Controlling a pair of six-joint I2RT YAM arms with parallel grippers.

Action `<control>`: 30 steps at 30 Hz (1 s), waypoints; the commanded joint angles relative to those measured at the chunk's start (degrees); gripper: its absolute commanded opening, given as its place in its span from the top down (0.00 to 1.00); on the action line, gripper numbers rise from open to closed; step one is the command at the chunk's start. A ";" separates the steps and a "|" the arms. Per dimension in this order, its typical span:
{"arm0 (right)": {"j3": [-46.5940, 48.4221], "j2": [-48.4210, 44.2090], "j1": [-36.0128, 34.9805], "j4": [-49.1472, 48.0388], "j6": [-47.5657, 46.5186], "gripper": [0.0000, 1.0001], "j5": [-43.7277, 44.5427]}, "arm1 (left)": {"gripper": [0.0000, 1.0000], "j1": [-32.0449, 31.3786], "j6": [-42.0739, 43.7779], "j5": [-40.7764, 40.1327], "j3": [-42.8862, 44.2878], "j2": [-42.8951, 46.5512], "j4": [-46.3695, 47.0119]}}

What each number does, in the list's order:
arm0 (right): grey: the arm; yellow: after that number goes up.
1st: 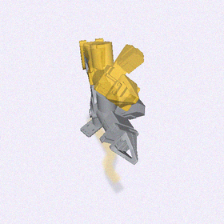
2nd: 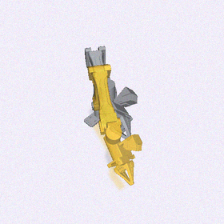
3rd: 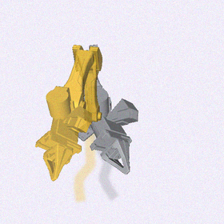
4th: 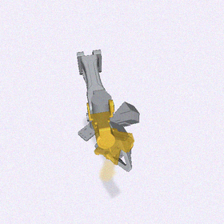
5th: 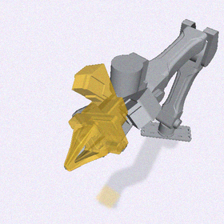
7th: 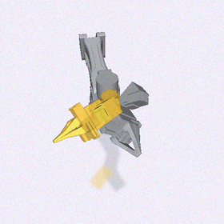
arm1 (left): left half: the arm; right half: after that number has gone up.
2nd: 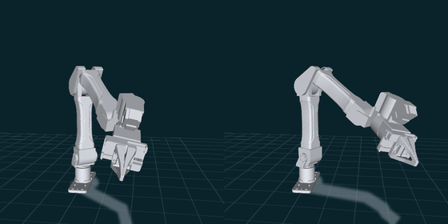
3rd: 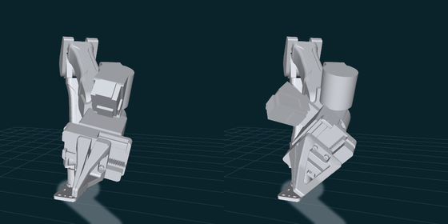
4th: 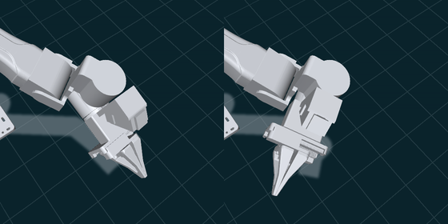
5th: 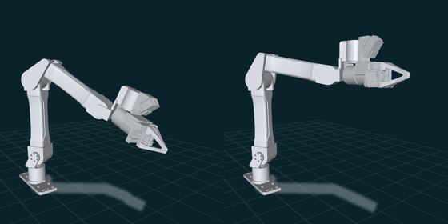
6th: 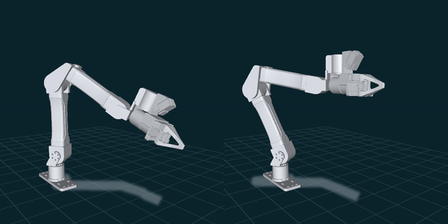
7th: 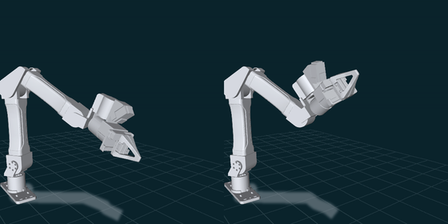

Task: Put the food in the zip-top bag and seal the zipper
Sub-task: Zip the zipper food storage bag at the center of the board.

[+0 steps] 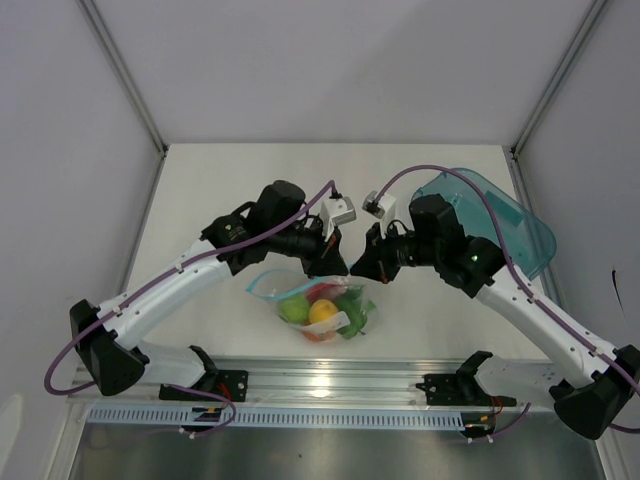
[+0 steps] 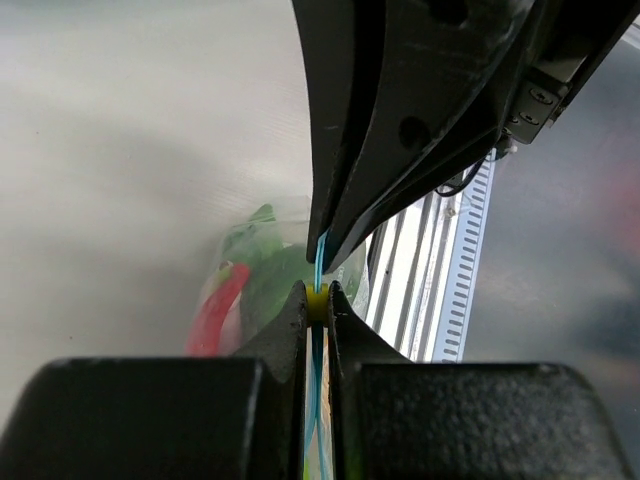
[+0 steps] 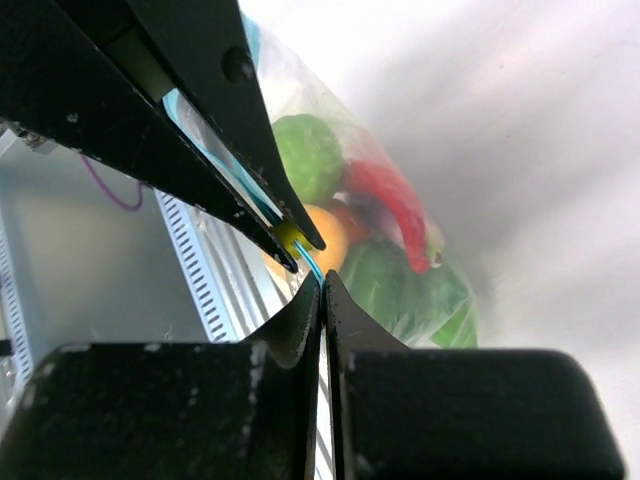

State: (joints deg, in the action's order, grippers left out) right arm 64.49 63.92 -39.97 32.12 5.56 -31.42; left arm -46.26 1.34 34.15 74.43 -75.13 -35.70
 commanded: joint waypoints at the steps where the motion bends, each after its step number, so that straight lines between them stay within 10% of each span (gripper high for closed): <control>1: -1.12 -2.48 0.41 -2.85 1.64 1.00 7.42 | 0.99 -0.32 -0.47 -2.33 2.30 0.43 -3.23; 30: -1.47 -5.74 1.91 0.14 0.85 1.00 11.21 | 0.99 -0.23 -2.84 -16.84 -2.27 8.86 -7.80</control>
State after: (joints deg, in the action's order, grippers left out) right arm 61.91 59.96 -39.27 30.57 7.49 -23.38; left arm -46.81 0.27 21.08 73.03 -69.89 -40.27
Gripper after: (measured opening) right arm 0.007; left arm 0.056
